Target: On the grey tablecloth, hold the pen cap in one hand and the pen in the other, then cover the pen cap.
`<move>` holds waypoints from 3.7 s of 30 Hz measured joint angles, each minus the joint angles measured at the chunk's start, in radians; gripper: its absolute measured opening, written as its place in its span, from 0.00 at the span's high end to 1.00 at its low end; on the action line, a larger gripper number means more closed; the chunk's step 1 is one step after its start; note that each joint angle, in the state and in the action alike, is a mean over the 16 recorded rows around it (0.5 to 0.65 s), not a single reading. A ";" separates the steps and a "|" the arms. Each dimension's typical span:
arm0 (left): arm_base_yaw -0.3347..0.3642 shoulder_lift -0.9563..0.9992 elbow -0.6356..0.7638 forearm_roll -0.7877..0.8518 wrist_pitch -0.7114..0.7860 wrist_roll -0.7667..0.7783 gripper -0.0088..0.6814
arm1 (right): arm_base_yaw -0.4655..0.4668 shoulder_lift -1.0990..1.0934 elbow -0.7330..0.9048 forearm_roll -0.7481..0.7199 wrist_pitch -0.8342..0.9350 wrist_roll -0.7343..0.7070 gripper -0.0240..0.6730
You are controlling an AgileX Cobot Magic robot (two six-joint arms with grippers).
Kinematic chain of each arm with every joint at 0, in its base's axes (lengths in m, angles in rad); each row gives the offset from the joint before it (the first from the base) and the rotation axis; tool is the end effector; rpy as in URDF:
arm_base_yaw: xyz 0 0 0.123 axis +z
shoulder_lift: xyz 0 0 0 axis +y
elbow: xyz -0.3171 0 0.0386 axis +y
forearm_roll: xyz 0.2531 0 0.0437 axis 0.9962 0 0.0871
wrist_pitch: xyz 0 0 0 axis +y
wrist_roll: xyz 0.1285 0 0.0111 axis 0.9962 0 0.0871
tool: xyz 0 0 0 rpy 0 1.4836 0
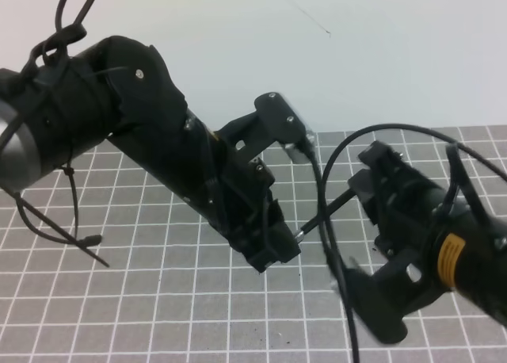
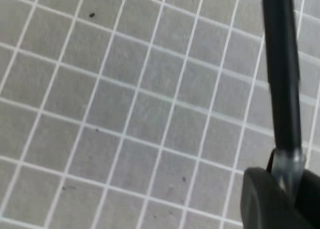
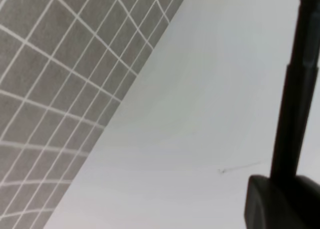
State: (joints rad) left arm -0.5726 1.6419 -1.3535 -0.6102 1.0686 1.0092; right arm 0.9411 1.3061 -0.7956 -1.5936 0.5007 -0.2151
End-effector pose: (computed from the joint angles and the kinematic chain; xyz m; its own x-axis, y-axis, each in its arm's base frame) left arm 0.2660 -0.2486 0.3032 -0.2049 0.7826 -0.5878 0.9788 0.1661 -0.1201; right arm 0.2269 0.2061 0.3085 0.4931 -0.7700 0.4050 -0.1209 -0.5217 -0.8445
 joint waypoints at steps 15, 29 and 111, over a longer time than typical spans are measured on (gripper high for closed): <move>0.001 0.015 -0.031 -0.006 0.063 -0.048 0.91 | 0.143 0.005 0.000 0.033 0.011 -0.019 0.97; 0.001 0.018 -0.072 0.024 0.099 -0.057 0.88 | 0.150 0.003 0.000 0.036 0.096 -0.019 0.97; -0.001 -0.325 0.071 -0.033 -0.078 -0.204 0.99 | -0.180 -0.686 0.338 0.701 -0.025 0.761 0.97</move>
State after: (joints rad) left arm -0.5737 1.3173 -1.2825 -0.6431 0.9909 0.8053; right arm 0.7610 0.6201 -0.4577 -0.8927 0.4758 0.5461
